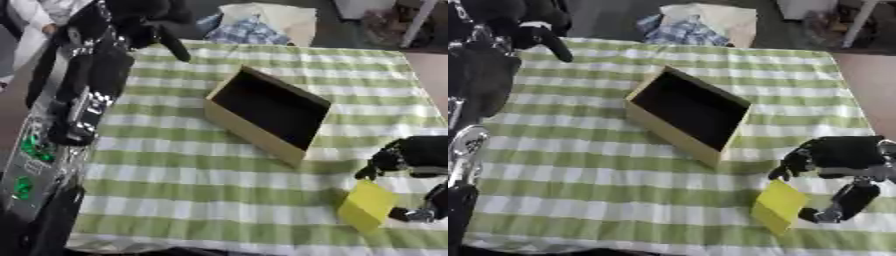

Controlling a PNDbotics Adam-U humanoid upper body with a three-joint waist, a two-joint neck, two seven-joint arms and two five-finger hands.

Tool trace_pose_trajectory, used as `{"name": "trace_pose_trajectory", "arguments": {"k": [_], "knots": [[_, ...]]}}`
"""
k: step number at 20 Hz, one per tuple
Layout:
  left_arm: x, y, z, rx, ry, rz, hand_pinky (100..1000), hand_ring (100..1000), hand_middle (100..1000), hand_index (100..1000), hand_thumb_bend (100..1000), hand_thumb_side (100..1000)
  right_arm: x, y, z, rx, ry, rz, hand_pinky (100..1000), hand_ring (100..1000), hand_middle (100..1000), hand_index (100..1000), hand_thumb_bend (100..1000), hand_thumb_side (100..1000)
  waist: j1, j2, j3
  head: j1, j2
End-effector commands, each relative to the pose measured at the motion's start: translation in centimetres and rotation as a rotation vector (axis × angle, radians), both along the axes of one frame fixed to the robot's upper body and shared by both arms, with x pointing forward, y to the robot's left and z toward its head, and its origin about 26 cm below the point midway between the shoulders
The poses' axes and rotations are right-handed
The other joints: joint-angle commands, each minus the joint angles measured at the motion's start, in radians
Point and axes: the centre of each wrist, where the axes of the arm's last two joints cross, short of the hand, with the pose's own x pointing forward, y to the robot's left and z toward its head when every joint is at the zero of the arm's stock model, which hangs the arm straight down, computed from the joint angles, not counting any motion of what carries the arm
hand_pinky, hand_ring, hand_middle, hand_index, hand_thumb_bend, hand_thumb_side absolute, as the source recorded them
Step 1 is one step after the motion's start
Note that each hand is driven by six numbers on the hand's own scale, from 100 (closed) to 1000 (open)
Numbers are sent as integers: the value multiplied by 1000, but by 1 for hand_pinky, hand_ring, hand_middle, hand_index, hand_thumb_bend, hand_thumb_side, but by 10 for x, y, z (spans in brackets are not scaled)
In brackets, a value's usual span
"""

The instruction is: Pick up objects on the table and place them in the box.

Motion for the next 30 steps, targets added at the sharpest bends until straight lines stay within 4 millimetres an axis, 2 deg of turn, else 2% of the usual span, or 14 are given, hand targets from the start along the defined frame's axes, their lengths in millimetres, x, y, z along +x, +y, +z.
{"name": "trace_pose_trajectory", "arguments": {"k": [1, 13, 15, 19, 24, 30], "knots": [[-2, 2, 6, 12, -26, -3, 585, 785, 744, 811, 100, 639, 2, -3, 14, -65, -17, 87, 685, 594, 529, 880, 267, 508, 0, -10, -2, -1, 6], [-2, 2, 6, 25, -27, -5, 584, 785, 746, 811, 100, 647, 3, -4, 13, 5, -64, 60, 700, 549, 393, 768, 168, 578, 1, -10, -4, -1, 6], [-2, 1, 6, 25, -28, -5, 584, 785, 746, 811, 100, 647, 3, -5, 13, 13, -70, 53, 702, 547, 390, 759, 165, 583, 2, -10, -4, -1, 6], [-2, 1, 6, 25, -28, -6, 585, 785, 747, 811, 100, 649, 4, -7, 16, 36, -97, 34, 713, 534, 391, 679, 154, 587, 2, -11, -5, 1, 6], [-2, 2, 6, 25, -29, -3, 585, 786, 748, 811, 100, 650, 3, -13, 20, 55, -134, 0, 727, 530, 384, 658, 145, 586, 3, -13, -7, 1, 6], [-2, 2, 6, 29, -29, 0, 584, 786, 750, 811, 100, 653, 2, -22, 32, 55, -204, -42, 793, 545, 390, 651, 189, 544, 3, -12, -12, 4, 6]]}}
